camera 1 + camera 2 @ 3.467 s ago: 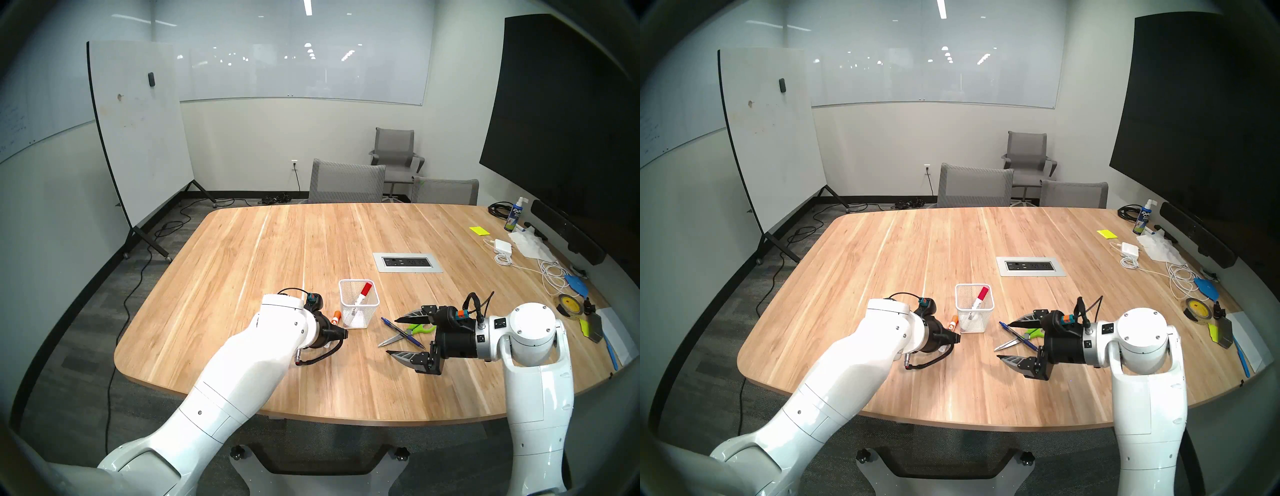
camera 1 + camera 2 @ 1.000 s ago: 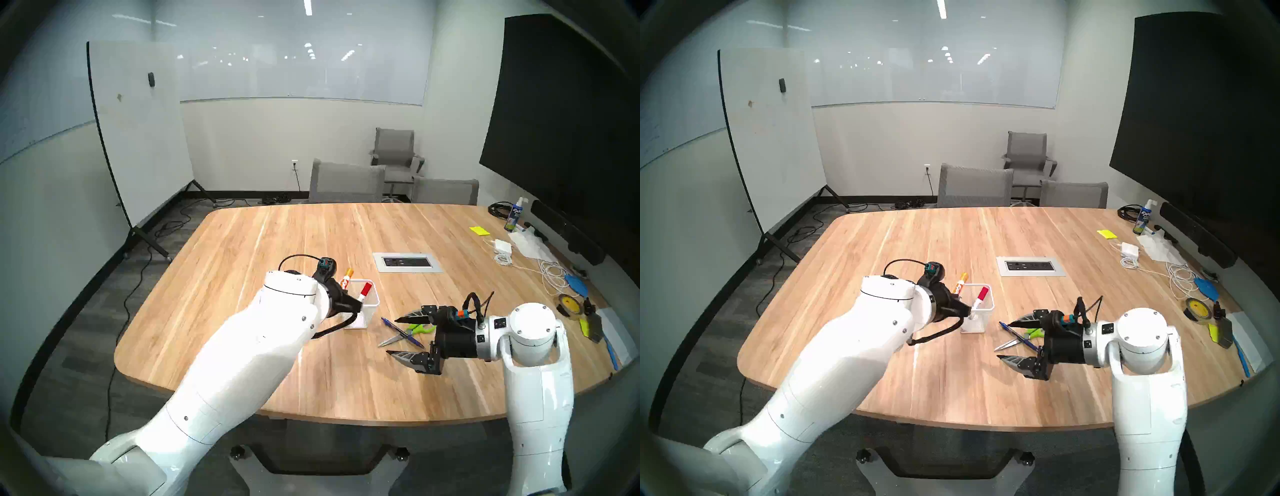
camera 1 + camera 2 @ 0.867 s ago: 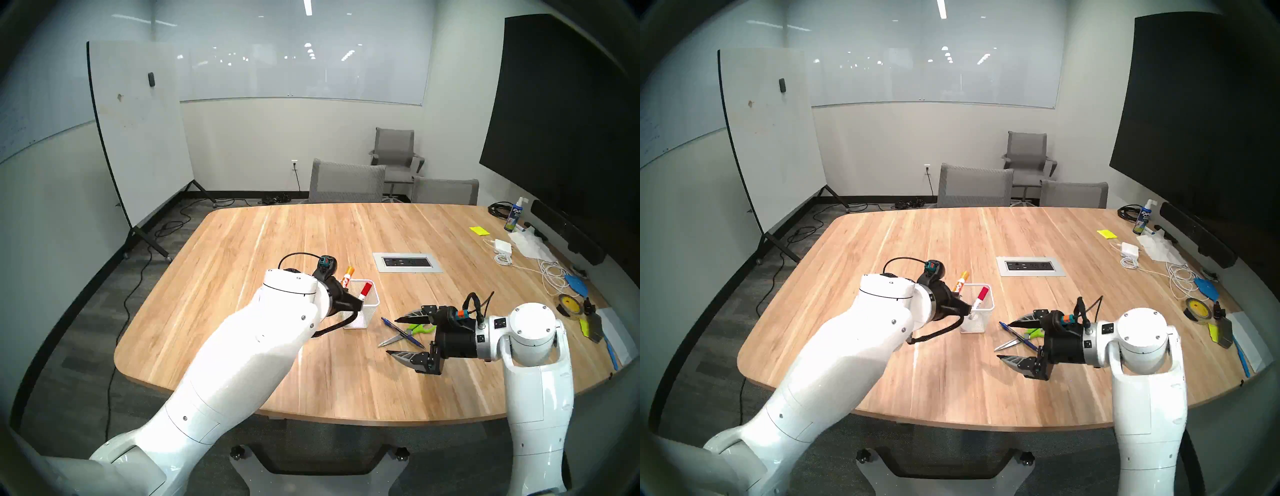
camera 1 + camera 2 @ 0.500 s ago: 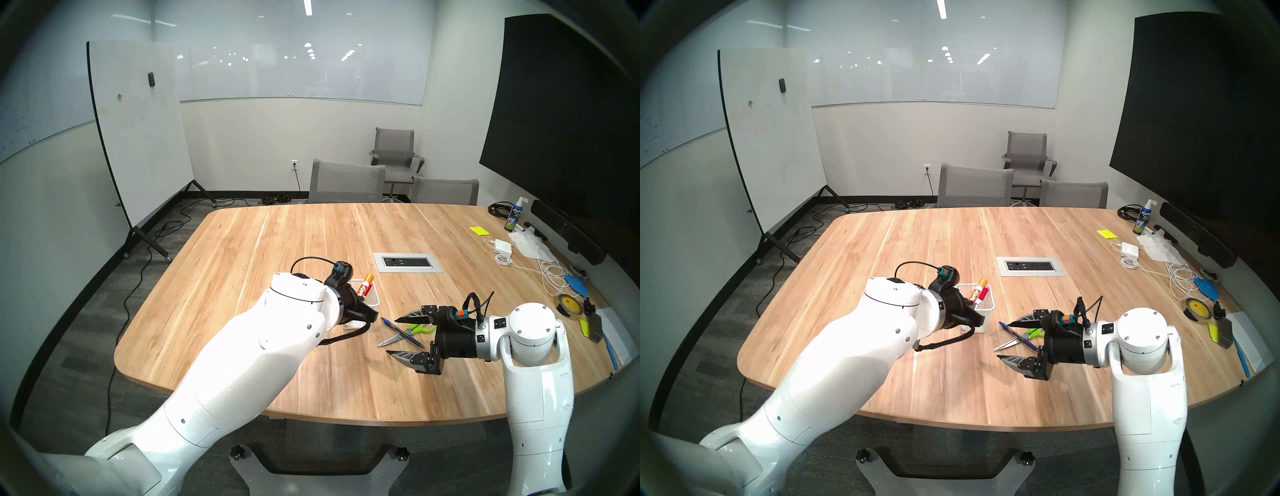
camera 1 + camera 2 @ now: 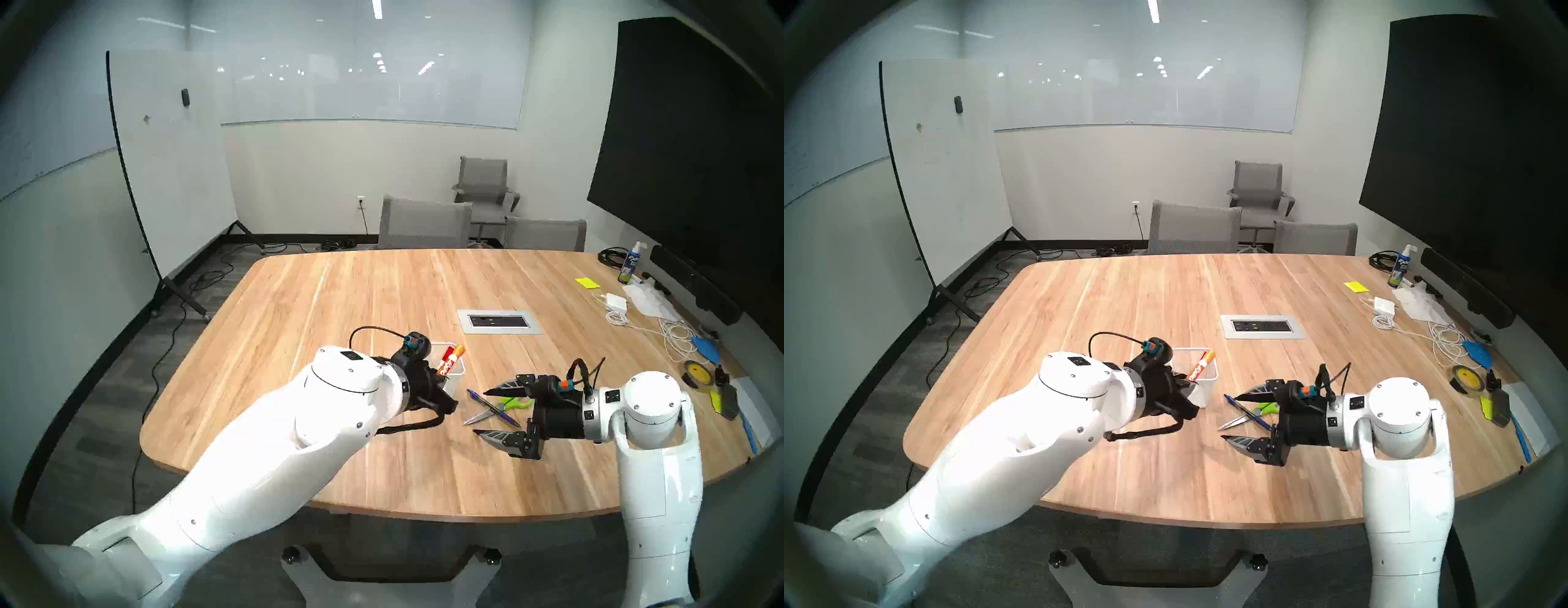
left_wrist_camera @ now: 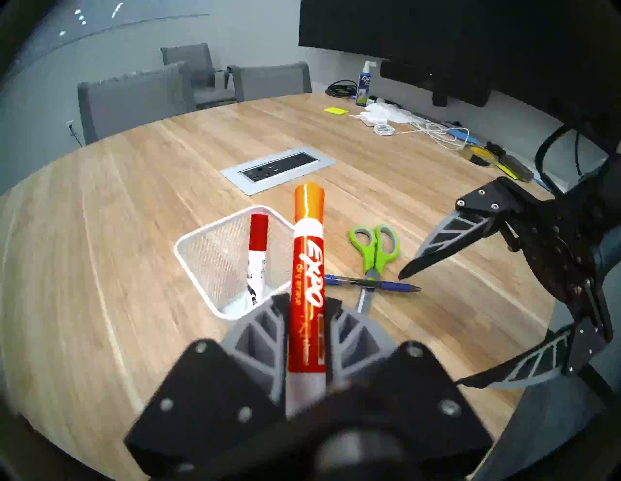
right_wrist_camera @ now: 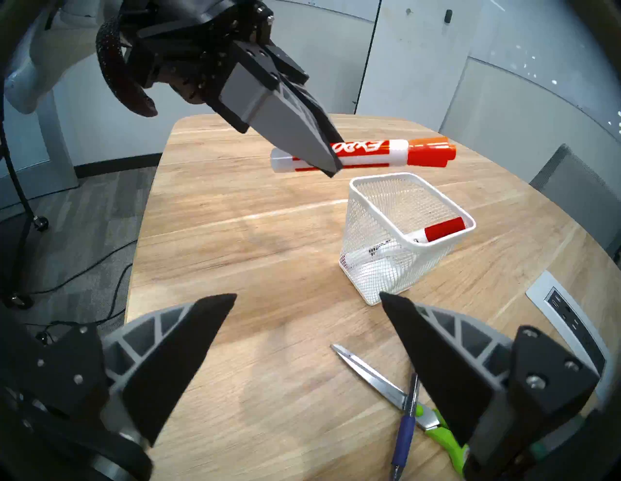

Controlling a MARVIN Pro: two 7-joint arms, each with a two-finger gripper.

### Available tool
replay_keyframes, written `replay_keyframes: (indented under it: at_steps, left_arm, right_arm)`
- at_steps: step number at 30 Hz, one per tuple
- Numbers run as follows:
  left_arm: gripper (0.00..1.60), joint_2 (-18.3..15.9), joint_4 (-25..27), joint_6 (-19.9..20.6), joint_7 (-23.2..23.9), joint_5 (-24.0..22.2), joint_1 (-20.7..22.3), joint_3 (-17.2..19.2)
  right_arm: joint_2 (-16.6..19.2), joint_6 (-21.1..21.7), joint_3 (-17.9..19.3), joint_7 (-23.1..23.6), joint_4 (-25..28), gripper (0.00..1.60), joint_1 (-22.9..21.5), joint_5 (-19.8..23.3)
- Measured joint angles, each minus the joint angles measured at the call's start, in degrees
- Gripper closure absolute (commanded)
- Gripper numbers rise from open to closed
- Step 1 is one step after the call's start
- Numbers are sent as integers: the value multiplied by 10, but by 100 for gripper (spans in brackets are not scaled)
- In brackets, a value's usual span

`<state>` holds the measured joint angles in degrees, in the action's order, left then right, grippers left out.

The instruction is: Place the pen, the marker, and the scissors into the pen holder

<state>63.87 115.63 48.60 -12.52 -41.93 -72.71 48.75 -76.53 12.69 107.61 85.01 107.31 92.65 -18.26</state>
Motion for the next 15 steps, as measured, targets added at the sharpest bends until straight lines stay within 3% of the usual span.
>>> replay_keyframes:
  at_steps: [15]
  left_arm:
    - [160,-73,4,-109,110,33,-15,-18]
  right_arm:
    - [0,0,0,0,0,0,0,0]
